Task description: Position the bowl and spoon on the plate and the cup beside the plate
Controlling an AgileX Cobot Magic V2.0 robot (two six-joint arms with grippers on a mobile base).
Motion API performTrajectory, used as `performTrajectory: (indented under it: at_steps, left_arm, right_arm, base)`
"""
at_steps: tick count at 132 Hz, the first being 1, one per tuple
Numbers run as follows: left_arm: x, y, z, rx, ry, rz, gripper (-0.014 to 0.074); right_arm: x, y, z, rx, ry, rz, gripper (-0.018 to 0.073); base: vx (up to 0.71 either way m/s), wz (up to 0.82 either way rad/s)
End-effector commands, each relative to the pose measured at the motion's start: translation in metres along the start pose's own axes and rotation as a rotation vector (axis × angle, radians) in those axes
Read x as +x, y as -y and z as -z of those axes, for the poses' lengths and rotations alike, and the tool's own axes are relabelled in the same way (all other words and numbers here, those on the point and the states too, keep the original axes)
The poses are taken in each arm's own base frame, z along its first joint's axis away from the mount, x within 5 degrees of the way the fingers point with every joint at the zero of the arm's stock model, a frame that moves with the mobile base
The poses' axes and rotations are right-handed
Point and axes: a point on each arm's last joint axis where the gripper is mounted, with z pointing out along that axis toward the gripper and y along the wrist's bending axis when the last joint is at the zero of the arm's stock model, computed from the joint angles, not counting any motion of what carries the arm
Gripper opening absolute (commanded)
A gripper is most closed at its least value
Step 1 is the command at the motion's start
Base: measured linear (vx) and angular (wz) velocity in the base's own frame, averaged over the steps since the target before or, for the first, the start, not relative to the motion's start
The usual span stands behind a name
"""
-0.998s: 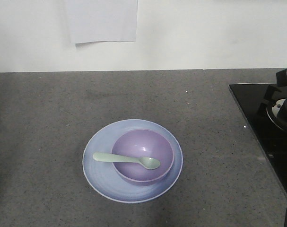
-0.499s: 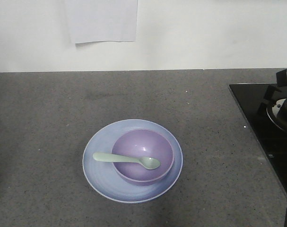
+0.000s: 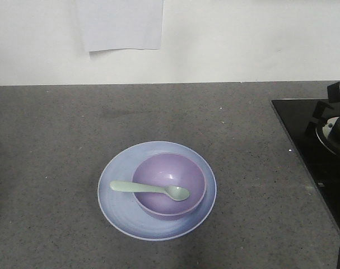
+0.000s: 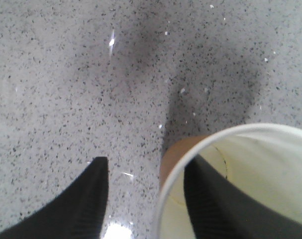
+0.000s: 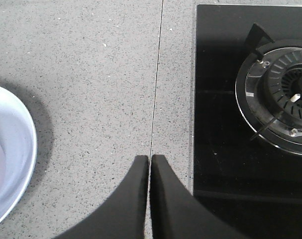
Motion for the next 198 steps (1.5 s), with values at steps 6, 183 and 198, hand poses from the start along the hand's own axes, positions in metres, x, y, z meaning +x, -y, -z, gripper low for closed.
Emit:
performTrajectory:
  at_steps: [6,183,198]
  left_arm:
    - [-0.009,0.002,0.025,0.007,0.134,-0.019,0.0171]
    - [0.076,0.239,0.085,0.49,0.162,-0.76,-0.0008]
    - [0.081,0.247,0.087,0.487,0.176,-0.774,-0.0008]
  right_arm:
    - [-0.008,0.0,0.015,0.006,0.101,0.008,-0.0001]
    - [-0.008,0.0,0.015,0.006,0.101,0.008,-0.0001]
    - [-0.008,0.0,0.015,0.006,0.101,0.008,-0.0001]
  base:
    - [0.0,0.0]
    - [0.0,0.0]
    - [0.0,0.0]
